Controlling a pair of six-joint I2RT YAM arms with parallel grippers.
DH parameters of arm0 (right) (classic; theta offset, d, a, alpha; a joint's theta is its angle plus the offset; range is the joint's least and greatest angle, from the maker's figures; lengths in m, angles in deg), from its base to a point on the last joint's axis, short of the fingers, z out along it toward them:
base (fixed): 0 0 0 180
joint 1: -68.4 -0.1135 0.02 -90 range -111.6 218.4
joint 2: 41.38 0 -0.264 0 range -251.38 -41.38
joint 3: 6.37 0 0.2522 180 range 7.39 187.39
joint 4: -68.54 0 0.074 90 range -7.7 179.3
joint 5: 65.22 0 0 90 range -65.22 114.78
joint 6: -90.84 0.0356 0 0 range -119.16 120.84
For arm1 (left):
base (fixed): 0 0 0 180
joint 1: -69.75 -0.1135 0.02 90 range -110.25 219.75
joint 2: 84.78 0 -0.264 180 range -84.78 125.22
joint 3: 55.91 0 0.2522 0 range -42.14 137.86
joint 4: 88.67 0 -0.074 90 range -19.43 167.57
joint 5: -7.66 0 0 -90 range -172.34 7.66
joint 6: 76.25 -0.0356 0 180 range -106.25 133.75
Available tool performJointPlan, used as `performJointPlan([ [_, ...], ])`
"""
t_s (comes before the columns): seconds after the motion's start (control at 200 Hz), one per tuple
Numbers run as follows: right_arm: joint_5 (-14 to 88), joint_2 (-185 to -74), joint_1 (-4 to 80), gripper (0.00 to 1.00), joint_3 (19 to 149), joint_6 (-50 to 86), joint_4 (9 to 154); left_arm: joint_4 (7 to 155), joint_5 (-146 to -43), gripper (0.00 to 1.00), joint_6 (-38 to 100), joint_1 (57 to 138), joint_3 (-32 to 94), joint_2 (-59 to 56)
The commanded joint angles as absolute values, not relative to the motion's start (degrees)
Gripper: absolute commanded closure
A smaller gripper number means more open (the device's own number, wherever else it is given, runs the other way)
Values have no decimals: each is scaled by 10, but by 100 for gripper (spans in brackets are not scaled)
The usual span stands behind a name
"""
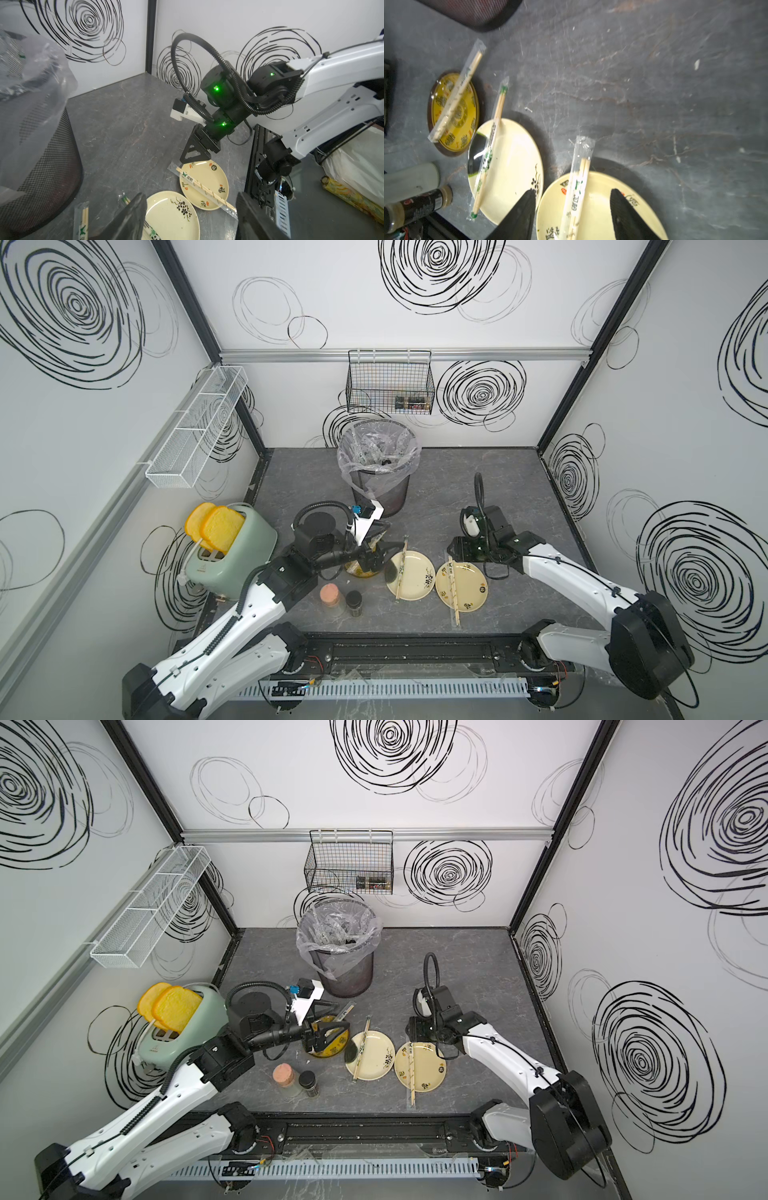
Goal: Remove the packaging of disposable chopsticks
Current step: Pick up the disposable chopsticks from the plate.
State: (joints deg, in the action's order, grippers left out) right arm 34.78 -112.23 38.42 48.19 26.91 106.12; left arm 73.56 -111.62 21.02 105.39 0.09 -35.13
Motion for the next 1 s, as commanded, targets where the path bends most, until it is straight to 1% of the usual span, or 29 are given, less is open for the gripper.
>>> performJointPlan([
  [0.0,346,-1142,367,41,466,290,1095,726,-1146,27,182,1059,5,-342],
  [0.115,350,-1169,350,50,461,299,1098,730,-1147,28,179,1059,-2,-334],
  [0.185,346,-1180,340,52,454,303,1097,734,-1149,27,179,1060,-4,-330],
  [0.35,354,-1190,338,61,426,313,1067,737,-1151,27,179,1062,-7,-325],
  [0.415,363,-1195,337,67,420,316,1055,736,-1151,27,180,1063,-7,-324],
  [0.58,361,-1202,337,77,413,317,1040,734,-1147,27,180,1065,-4,-319],
  [0.645,358,-1200,337,84,411,318,1037,731,-1146,26,180,1065,-1,-316],
  [0.75,355,-1183,338,91,410,320,1034,730,-1148,26,181,1065,3,-314],
  [0.916,372,-1107,345,100,404,311,989,731,-1148,26,188,1065,7,-306],
  [0.996,386,-1068,353,100,416,298,954,733,-1148,26,191,1064,11,-301],
])
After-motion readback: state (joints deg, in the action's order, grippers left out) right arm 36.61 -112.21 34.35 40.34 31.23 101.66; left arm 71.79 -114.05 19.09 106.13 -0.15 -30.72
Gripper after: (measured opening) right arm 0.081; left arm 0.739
